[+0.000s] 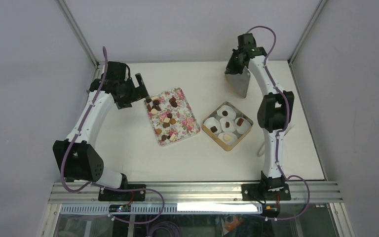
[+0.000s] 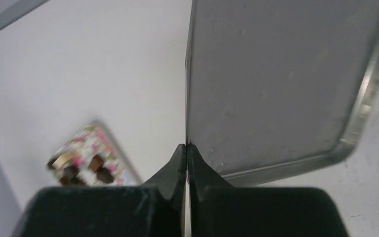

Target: Pack the chocolate

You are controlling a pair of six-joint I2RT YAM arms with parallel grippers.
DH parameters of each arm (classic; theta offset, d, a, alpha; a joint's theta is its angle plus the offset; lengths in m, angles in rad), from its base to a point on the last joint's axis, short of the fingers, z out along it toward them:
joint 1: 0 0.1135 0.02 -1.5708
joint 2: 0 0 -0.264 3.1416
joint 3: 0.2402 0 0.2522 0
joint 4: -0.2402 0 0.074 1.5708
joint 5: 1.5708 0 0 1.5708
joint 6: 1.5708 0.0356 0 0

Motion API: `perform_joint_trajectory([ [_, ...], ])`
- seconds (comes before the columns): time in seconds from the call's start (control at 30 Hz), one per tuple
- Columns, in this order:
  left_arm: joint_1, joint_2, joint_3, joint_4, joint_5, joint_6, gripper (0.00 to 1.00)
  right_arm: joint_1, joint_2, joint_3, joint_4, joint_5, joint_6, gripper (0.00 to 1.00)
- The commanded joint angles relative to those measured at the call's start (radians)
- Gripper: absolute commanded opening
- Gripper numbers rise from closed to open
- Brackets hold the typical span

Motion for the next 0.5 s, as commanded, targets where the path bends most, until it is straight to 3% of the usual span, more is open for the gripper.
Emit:
perform_joint_trajectory([
  [0.0, 0.008, -0.077, 0.049, 0.033, 0.085, 0.002, 0.99, 0.036, -0.235, -0.085, 0.137, -0.286, -0.053, 0.0],
  [0.1, 0.008, -0.101, 0.047, 0.062, 0.141, 0.016, 0.99, 0.057, -0.317, -0.165, 0.214, -0.472, -0.027, 0.0],
  [0.3, 0.008, -0.149, 0.065, 0.127, 0.209, 0.083, 0.99, 0.117, -0.416, -0.25, 0.317, -0.68, -0.028, 0.0],
  [0.47, 0.008, -0.226, 0.025, 0.235, 0.303, 0.177, 0.99, 0.134, -0.479, -0.331, 0.462, -0.877, 0.063, 0.0],
])
